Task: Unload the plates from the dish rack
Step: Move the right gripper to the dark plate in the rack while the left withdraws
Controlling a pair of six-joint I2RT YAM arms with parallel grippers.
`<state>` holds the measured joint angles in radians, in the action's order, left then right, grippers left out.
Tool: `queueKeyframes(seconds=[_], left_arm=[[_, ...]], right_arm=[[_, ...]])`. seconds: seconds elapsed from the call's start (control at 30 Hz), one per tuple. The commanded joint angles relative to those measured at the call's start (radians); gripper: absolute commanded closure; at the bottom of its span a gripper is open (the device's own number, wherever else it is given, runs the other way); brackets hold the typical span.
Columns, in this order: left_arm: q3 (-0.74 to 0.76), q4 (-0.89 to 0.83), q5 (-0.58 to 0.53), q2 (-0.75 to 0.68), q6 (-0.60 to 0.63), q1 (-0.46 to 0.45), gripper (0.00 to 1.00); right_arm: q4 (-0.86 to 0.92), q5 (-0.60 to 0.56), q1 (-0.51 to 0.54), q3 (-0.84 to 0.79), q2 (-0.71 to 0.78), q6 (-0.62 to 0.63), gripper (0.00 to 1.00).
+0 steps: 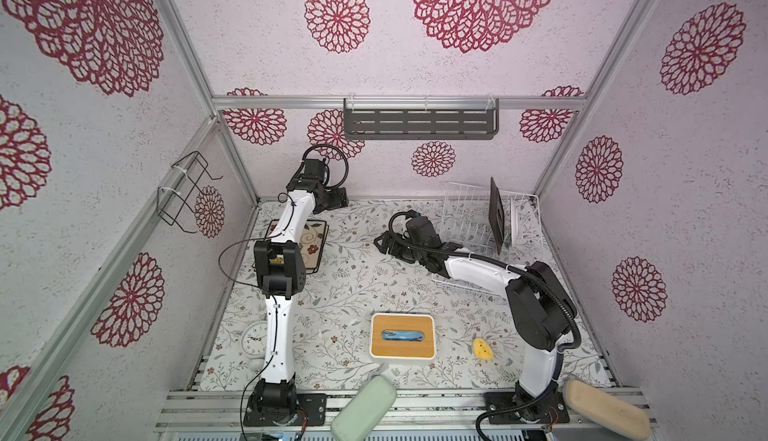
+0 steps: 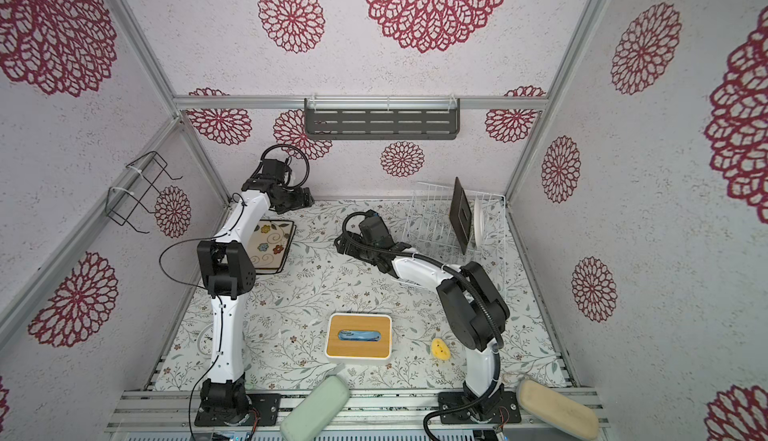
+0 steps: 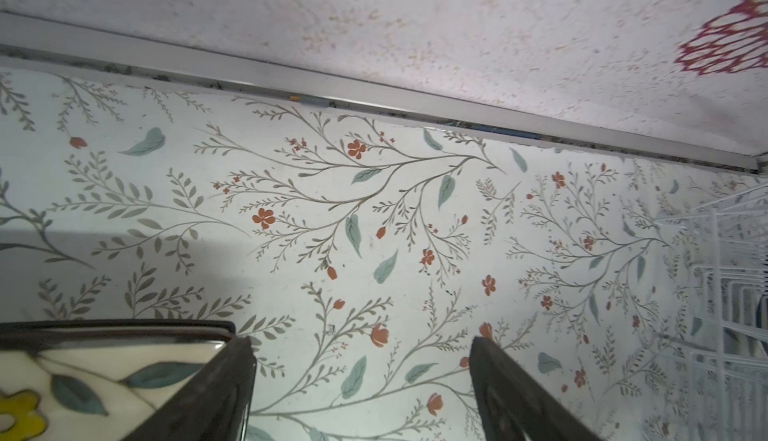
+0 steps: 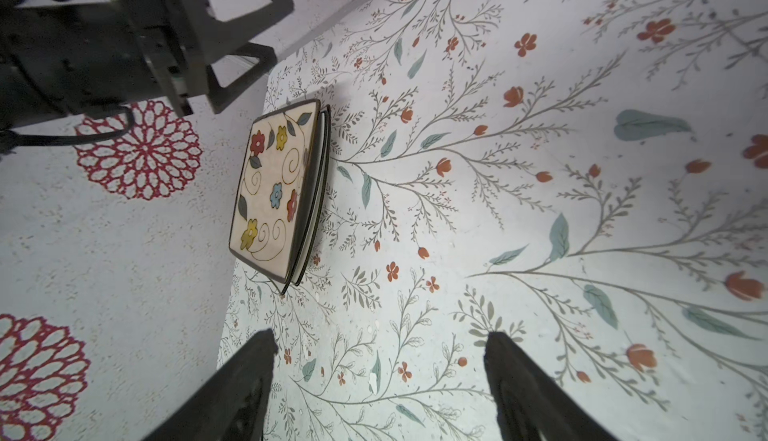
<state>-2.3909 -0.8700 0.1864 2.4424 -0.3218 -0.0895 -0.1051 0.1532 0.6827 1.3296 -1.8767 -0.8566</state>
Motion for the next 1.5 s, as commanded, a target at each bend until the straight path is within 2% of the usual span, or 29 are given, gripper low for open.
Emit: queueKeyframes(seconds=[0.0, 0.13, 0.37, 0.53, 0.8, 1.03, 1.17, 1.3, 1.47], left_arm=[[0.016, -0.054, -0.008, -0.013, -0.005, -0.010, 0.14], [0.004, -0.093, 0.008, 0.023, -0.013, -0.033, 0.14], [-0.053, -0.181, -0.099, 0.102, 0.018, -0.074, 0.13], [-0.066, -0.192, -0.111, 0.137, 0.028, -0.087, 0.13], [-0.066, -0.169, -0.289, 0.161, 0.052, -0.114, 0.12], [-0.097, -0.165, -0.376, 0.194, 0.043, -0.109, 0.10], [-0.108, -0.157, -0.383, 0.202, 0.050, -0.102, 0.09], [-0.100, -0.148, -0.325, 0.174, 0.073, -0.112, 0.10], [0.084, -0.027, -0.251, -0.005, 0.055, -0.143, 0.11]], right_arm=[[-0.001, -0.041, -0.014, -0.015, 0.098, 0.021, 0.18], [0.002, -0.050, -0.019, -0.037, 0.119, 0.022, 0.18], [-0.001, -0.051, -0.030, -0.064, 0.136, 0.022, 0.17], [-0.008, -0.047, -0.032, -0.063, 0.132, 0.019, 0.17], [-0.008, -0.047, -0.032, -0.061, 0.128, 0.018, 0.17], [-0.005, -0.047, -0.032, -0.063, 0.133, 0.020, 0.17], [-0.007, -0.045, -0.032, -0.063, 0.134, 0.021, 0.17], [-0.008, -0.044, -0.032, -0.061, 0.131, 0.019, 0.17], [0.012, -0.051, -0.034, -0.042, 0.131, 0.033, 0.17]])
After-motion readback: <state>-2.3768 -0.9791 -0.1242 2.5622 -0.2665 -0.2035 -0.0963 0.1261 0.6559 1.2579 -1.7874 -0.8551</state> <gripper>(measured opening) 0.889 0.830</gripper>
